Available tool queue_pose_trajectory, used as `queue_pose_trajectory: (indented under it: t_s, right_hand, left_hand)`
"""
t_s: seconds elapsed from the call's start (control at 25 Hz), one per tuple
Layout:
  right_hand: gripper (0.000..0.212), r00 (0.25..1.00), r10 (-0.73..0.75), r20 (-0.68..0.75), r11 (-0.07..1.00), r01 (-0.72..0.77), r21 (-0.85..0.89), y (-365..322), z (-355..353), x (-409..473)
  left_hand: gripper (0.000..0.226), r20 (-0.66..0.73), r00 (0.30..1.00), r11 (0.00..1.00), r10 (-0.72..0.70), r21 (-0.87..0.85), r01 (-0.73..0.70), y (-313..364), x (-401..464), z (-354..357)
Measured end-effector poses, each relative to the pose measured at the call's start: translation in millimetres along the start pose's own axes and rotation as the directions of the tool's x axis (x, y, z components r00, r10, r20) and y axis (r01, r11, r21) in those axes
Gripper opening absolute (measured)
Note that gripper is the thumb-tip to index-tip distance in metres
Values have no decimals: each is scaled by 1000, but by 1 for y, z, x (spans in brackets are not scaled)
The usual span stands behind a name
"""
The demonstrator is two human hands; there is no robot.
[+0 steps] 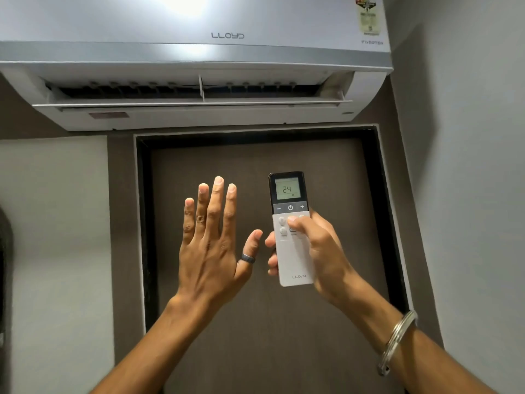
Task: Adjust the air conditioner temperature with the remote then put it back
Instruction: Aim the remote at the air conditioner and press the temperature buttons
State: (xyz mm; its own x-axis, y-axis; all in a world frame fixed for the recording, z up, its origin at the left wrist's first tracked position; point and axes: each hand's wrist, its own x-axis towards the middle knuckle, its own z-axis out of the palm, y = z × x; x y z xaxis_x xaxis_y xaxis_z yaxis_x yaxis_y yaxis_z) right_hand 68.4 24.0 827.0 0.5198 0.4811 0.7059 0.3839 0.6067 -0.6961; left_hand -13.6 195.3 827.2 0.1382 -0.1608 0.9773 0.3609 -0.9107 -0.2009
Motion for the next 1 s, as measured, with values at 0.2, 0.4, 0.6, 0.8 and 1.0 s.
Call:
queue_pose_trajectory:
  t_s: [0.2,0.4,0.6,0.8,1.0]
  right_hand:
    - [33,1000,-11,-2,999,11,39,-15,14,15]
    - [35,1000,-27,15,999,27,19,-24,28,20]
    - [30,997,-71,33,997,72,-33,-31,39,23]
    - [28,996,-82,15,996,83,-22,-37,45,30]
    - [39,997,-78,31,997,78,-25,-41,47,33]
  left_hand:
    - [82,-37,999,1000,9,14,-9,-12,18,-11]
    - [82,-44,999,1000,9,19,-8,-25,25,-22]
    - [81,-67,998,999,16,34,-14,-34,30,-31]
    - [80,-97,995,997,31,70,-24,-46,42,-36]
    - [80,-102,994,996,35,84,-26,-47,44,-39]
